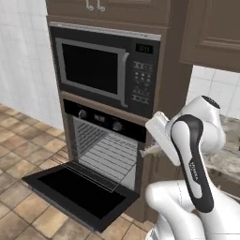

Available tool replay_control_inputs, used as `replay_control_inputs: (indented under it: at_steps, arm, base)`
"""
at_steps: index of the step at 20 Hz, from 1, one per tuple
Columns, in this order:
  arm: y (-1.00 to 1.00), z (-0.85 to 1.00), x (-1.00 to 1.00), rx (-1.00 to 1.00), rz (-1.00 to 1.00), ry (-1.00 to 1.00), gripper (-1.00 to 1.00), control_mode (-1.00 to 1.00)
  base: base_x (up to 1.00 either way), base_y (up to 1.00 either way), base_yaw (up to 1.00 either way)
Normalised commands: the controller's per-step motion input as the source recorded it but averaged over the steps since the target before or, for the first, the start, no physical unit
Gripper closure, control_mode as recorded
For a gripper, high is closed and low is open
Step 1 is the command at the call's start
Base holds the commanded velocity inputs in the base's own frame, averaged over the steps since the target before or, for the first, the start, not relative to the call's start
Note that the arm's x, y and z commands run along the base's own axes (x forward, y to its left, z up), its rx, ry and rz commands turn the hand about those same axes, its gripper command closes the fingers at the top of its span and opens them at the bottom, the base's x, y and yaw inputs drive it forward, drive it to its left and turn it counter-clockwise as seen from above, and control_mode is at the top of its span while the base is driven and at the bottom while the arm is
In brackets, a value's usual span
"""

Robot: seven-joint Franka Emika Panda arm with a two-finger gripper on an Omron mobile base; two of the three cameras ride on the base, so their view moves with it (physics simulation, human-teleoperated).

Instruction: Place the fish on the rack of the oven, and slide the rack back inside. Close the oven door.

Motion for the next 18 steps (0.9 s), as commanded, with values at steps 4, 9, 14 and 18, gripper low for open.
replay_control_inputs:
  at_steps: [4,9,14,18]
  arm:
    - [0.0,0.0,0.0,0.0,0.0,0.0,1.0,1.0]
    - [0.0,0.0,0.0,0.0,0.0,0.0,1.0,1.0]
    - [0.0,0.0,0.0,0.0,0.0,0.0,1.0,1.0]
    - [0.0,0.0,0.0,0.0,0.0,0.0,1.0,1.0]
  base:
    - [-0.3,0.44,0.35]
    - [-0.14,0.37,0.34]
    - [0.16,0.05,0.24]
    - [0.13,-0.14,0.15]
